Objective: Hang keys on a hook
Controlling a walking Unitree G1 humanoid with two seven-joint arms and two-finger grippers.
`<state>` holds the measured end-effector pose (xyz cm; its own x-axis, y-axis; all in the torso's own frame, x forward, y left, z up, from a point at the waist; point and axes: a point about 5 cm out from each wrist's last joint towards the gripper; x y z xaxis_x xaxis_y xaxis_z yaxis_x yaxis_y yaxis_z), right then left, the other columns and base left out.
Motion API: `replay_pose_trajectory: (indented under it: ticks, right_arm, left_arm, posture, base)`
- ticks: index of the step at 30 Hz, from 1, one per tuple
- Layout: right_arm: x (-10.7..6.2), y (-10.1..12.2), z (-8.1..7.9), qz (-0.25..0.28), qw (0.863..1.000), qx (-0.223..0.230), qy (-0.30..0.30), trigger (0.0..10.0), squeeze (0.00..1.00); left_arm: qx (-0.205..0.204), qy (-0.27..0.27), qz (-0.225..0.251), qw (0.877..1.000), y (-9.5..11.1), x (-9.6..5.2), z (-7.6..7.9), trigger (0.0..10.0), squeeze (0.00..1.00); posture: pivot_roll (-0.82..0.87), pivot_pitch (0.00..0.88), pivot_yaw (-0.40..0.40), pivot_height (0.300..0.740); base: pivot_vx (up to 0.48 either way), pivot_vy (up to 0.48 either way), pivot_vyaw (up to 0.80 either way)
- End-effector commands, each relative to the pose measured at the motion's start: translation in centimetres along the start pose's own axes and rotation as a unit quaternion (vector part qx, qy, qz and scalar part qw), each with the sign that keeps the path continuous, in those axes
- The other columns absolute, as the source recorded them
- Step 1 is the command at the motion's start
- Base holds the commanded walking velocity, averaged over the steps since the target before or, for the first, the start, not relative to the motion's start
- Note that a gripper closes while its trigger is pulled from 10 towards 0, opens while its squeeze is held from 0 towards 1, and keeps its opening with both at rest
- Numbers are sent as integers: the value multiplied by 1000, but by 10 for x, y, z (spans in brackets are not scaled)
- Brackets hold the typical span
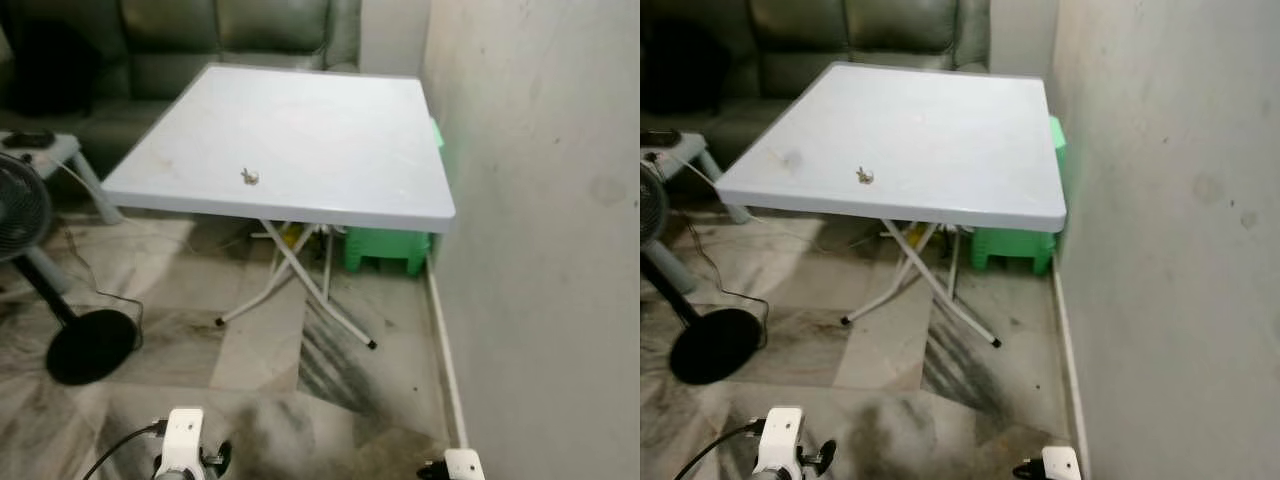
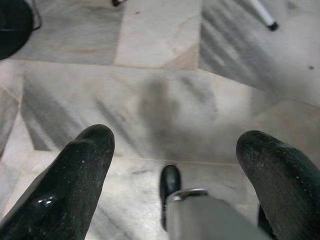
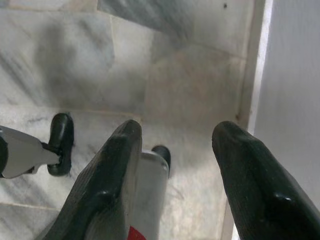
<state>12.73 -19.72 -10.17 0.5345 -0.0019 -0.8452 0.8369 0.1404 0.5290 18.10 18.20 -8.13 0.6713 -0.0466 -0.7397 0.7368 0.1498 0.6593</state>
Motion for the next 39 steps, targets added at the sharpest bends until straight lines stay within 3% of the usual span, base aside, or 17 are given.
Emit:
replay_pose_trajectory:
  ticks: [1, 11, 39]
  right_arm:
    - [-2, -8, 1, -15, 1000, 11, 0, 10000, 0]
    - [-2, -10, 0, -18, 1000, 17, -1, 10000, 0]
    - [-5, -20, 1, -30, 999, 24, 0, 10000, 0]
  left_arm:
    - [-2, 5, -2, 1000, 0, -1, -3, 10000, 0]
    - [-3, 5, -4, 1000, -1, -1, -3, 10000, 0]
    - [-5, 8, -11, 1000, -5, -2, -6, 10000, 0]
  posture:
    - [-41, 0, -22, 740]
    - [-44, 0, -20, 740]
    - [-45, 0, -21, 740]
  base:
    - [0, 0, 0]
    - [0, 134, 0]
    - [0, 392, 0]
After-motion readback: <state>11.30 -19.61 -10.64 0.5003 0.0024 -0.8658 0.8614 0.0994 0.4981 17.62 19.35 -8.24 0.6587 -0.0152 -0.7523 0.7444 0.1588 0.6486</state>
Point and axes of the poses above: a point about 5 cm out from each wrist's last joint towards the gripper, its own x axis pointing out of the wrist towards the gripper, its own y axis along the axis of the wrist's last joint, z = x × y, and after that the axes turned 8 degrees about -x, right-handed
